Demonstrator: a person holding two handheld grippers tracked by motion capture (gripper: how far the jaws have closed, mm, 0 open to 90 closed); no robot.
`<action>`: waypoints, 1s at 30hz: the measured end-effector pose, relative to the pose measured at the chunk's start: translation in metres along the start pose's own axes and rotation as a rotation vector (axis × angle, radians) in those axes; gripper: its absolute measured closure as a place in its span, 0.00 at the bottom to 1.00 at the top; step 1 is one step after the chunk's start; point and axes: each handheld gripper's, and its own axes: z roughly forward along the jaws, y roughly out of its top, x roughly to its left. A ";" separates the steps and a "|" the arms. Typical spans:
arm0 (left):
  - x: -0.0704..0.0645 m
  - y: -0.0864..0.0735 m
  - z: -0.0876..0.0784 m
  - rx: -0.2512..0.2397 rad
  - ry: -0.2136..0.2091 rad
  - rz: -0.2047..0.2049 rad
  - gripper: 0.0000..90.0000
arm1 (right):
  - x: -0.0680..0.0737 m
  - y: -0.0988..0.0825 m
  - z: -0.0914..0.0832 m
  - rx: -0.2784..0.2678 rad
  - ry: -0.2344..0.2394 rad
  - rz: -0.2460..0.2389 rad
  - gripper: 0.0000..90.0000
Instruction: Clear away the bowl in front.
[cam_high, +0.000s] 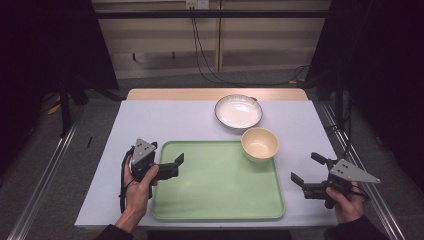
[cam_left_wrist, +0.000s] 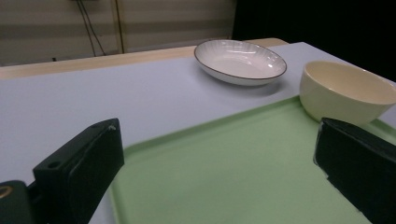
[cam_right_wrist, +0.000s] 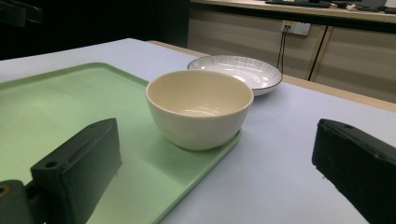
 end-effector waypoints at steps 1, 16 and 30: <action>0.001 -0.003 -0.003 -0.004 0.009 0.007 0.02 | 0.000 0.000 0.000 0.001 0.000 0.001 0.01; 0.012 -0.031 -0.040 0.004 0.089 0.004 0.02 | 0.000 0.000 0.000 0.004 0.000 0.000 0.01; 0.022 -0.042 -0.069 -0.016 0.090 -0.050 0.02 | -0.001 -0.003 0.005 0.058 -0.004 -0.012 0.01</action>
